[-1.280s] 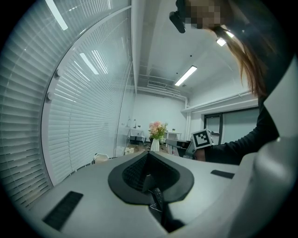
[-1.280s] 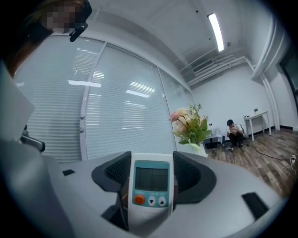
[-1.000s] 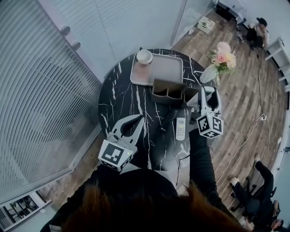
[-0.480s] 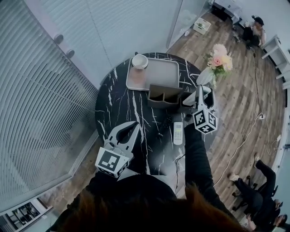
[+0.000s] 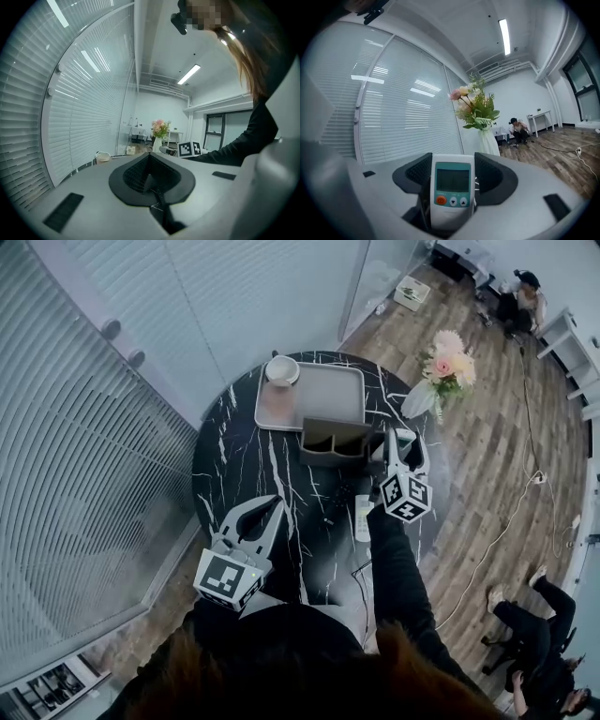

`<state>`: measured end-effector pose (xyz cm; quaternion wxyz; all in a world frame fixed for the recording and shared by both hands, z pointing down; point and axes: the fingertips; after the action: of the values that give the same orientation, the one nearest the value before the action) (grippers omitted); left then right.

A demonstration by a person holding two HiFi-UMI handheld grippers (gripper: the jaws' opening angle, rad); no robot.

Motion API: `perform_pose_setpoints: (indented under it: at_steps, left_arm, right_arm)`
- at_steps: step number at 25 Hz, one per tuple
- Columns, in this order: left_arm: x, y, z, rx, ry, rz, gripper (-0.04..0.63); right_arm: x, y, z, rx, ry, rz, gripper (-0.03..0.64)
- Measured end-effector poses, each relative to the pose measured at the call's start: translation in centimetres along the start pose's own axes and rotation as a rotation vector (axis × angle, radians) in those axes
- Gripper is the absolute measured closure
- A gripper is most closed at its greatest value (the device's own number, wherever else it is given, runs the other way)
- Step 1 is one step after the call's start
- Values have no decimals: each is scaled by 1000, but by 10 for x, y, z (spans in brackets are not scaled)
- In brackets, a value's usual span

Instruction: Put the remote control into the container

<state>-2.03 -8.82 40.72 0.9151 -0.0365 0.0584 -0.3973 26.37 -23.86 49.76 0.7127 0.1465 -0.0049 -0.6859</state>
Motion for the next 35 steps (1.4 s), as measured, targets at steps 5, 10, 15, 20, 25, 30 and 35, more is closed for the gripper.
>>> perform_pose_setpoints:
  at_steps: [5,10,15,20,25,30,35]
  left_arm:
    - [1,2,2,1,-2,8,598]
    - [2,4,0,4,-4,10,598]
    - [2,6,0,5,-4,16,598]
    - [3,9,-2,8,-5,21,598]
    - [4,13,-4,9,5,27,598]
    - [3,14,-7,12,18,25,598]
    - [2,14,-10,12,31,24,598]
  right_arm:
    - [-9,-5,20,-55,-67,-21,350]
    - [-17,-6,33,-80,-110,-26,350]
    - [-13,-12,35,-99,-154,-67,350]
    - [-8,-19,21,-111,-120,-97,351]
    - [5,-31,3,-126,-82,-143,391]
    - [11,-38,-26,-144,-6,-169,574]
    - [2,-47,-63,-144,90,-187,591]
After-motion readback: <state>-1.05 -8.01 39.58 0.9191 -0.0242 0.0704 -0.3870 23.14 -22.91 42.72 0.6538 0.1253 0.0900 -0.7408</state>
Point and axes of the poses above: the fingertips, and each gripper's own axes: x forward along the fingers, y to its right, z out of its underside, and after that the axes turned 15 degrees about y, right-handed
